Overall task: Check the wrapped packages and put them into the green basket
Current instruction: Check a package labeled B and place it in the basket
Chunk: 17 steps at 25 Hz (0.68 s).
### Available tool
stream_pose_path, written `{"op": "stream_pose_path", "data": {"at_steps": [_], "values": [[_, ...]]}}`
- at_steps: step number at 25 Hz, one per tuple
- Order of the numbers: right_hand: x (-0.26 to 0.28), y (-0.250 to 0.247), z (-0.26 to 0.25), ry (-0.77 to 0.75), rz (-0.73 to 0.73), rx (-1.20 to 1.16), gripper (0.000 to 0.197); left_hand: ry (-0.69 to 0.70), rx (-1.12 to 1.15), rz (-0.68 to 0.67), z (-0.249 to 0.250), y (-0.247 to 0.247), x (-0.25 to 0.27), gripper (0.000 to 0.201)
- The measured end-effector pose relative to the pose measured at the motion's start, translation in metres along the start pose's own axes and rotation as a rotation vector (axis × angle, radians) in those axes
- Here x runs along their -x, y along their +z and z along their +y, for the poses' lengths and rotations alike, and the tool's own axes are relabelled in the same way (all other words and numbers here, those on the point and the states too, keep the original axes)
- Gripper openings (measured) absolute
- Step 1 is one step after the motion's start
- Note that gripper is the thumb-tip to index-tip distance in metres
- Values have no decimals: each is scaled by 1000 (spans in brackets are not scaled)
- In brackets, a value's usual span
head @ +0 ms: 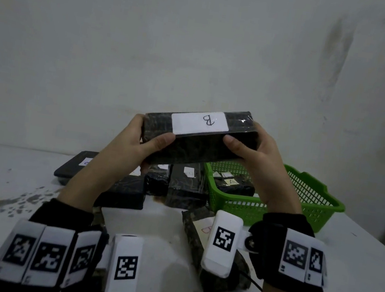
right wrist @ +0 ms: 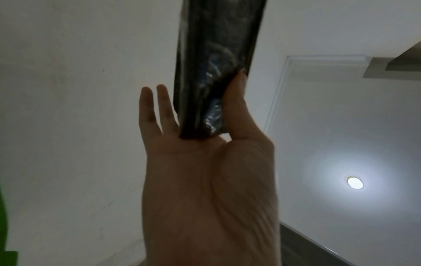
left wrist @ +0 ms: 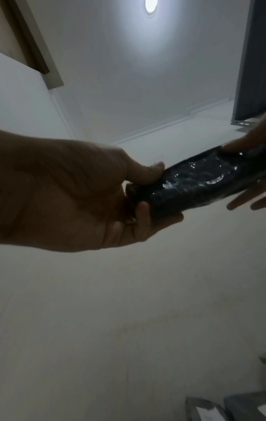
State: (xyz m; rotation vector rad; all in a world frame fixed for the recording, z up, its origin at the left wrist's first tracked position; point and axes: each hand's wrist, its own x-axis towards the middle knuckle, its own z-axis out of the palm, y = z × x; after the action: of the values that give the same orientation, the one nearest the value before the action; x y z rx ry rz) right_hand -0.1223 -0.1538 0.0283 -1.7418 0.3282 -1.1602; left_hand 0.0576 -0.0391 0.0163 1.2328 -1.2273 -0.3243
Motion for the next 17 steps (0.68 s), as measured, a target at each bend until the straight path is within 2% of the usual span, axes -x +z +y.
{"op": "stream_pose_path", "data": {"at_steps": [5, 9, 13, 15, 17], "values": [[0, 5, -5, 24, 30, -121, 44, 48, 13, 68, 5, 3, 0, 15], [-2, 10, -5, 28, 92, -180, 19, 80, 65, 134, 1, 3, -1, 33], [-4, 16, -5, 15, 149, -176, 18, 90, 20, 195, 3, 4, 0, 18], [-4, 18, -5, 25, 165, -182, 17, 75, 9, 190, 4, 3, 1, 23], [-4, 18, -5, 49, 162, -173, 16, 30, 26, 186, 6, 4, 2, 36]]}}
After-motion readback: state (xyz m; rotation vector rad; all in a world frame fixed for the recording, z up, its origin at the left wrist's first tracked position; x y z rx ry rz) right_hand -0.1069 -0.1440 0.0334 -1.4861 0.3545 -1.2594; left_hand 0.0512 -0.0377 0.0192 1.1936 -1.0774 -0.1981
